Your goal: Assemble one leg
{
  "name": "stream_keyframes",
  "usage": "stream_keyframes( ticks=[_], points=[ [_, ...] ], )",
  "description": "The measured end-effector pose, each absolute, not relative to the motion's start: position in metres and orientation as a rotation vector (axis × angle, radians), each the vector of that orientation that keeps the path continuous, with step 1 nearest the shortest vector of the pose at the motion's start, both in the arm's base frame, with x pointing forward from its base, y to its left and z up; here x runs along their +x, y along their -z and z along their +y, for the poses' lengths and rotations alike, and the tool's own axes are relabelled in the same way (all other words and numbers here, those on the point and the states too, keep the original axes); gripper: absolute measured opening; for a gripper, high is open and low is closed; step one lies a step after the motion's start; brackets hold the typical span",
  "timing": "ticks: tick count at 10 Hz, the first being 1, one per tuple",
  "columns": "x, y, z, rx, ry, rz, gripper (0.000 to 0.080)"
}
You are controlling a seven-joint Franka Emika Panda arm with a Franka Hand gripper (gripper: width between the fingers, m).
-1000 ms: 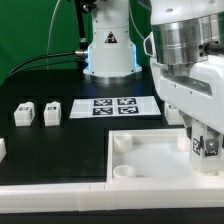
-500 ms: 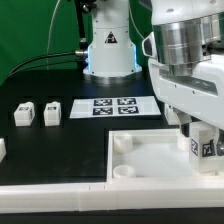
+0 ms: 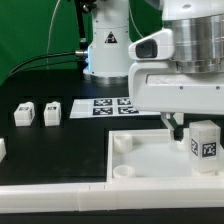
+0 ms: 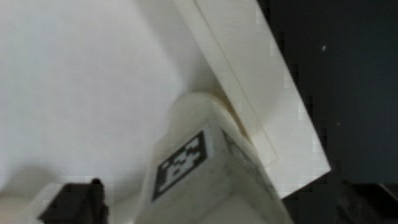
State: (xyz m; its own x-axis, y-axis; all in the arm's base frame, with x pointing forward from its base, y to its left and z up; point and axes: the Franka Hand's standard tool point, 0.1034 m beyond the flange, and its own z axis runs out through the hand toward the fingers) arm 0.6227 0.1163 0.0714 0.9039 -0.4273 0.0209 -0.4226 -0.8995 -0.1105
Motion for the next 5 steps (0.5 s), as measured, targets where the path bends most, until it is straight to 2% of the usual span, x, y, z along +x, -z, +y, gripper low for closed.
stream_keyframes(
  ticks=[5],
  points=[
    [0.6242,-0.0664,0.1105,-3.055,0.073,-0.014,0.0649]
  ],
)
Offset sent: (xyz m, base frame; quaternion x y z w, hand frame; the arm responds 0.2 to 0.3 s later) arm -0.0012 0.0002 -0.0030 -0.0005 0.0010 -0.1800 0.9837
